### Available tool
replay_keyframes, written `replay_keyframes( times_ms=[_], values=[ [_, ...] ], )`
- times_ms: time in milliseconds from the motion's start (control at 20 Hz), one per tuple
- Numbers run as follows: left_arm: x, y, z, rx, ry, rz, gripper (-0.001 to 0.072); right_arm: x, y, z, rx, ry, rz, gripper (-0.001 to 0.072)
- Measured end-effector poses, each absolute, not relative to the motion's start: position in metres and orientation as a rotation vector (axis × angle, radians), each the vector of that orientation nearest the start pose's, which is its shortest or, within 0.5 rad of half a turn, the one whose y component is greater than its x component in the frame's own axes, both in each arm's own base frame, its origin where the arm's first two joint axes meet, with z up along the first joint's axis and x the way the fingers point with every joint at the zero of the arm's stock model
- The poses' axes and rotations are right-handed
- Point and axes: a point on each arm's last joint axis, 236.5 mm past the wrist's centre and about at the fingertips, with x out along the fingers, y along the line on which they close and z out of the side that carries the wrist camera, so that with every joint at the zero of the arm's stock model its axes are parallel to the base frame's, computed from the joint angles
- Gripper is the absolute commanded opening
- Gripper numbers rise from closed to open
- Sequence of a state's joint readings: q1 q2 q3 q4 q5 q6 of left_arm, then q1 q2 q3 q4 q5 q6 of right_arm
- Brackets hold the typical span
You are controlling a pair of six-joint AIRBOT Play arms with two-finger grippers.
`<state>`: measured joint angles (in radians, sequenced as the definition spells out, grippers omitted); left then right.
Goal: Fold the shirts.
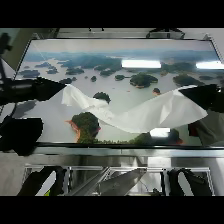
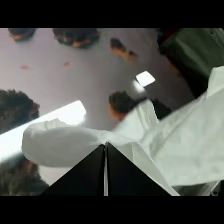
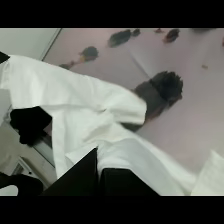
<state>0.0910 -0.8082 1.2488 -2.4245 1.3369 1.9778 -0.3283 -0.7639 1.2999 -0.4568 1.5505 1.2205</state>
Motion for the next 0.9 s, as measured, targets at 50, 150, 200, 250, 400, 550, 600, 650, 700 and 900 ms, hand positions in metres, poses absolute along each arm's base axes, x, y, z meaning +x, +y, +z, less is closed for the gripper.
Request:
replay_keyframes(
  times_ms=[50, 150, 200, 250, 400, 550, 600, 650, 700, 900],
  values=[
    [0.284, -0.147, 0.281, -0.203, 0.599, -0.733, 0.0012, 0.251, 0.14, 0.324, 0.37, 0.595, 0.829, 0.0021],
    [0.265, -0.146, 0.336, -0.161, 0.43, -0.704, 0.0012, 0.24, 0.147, 0.36, 0.313, 0.506, 0.861, 0.002],
    [0.255, -0.143, 0.361, -0.132, 0.36, -0.681, 0.0012, 0.233, 0.15, 0.38, 0.274, 0.457, 0.871, 0.0021],
    [0.246, -0.137, 0.383, -0.105, 0.304, -0.645, 0.0012, 0.226, 0.153, 0.4, 0.233, 0.403, 0.878, 0.002],
    [0.235, -0.111, 0.429, -0.043, 0.221, -0.5, 0.0012, 0.213, 0.157, 0.45, 0.127, 0.262, 0.859, 0.002],
    [0.268, -0.088, 0.428, -0.041, 0.278, -0.403, 0.0012, 0.249, 0.137, 0.451, 0.138, 0.265, 0.777, 0.002],
    [0.291, -0.082, 0.415, -0.044, 0.328, -0.385, 0.0012, 0.267, 0.132, 0.44, 0.166, 0.299, 0.772, 0.002],
    [0.316, -0.078, 0.398, -0.051, 0.387, -0.377, 0.0012, 0.289, 0.128, 0.422, 0.203, 0.353, 0.773, 0.002],
    [0.342, -0.076, 0.378, -0.06, 0.446, -0.374, 0.0012, 0.313, 0.125, 0.4, 0.233, 0.412, 0.773, 0.0021],
    [0.454, -0.084, 0.266, -0.083, 0.685, -0.394, 0.0012, 0.417, 0.123, 0.26, 0.36, 0.697, 0.721, 0.0021]
  ],
)
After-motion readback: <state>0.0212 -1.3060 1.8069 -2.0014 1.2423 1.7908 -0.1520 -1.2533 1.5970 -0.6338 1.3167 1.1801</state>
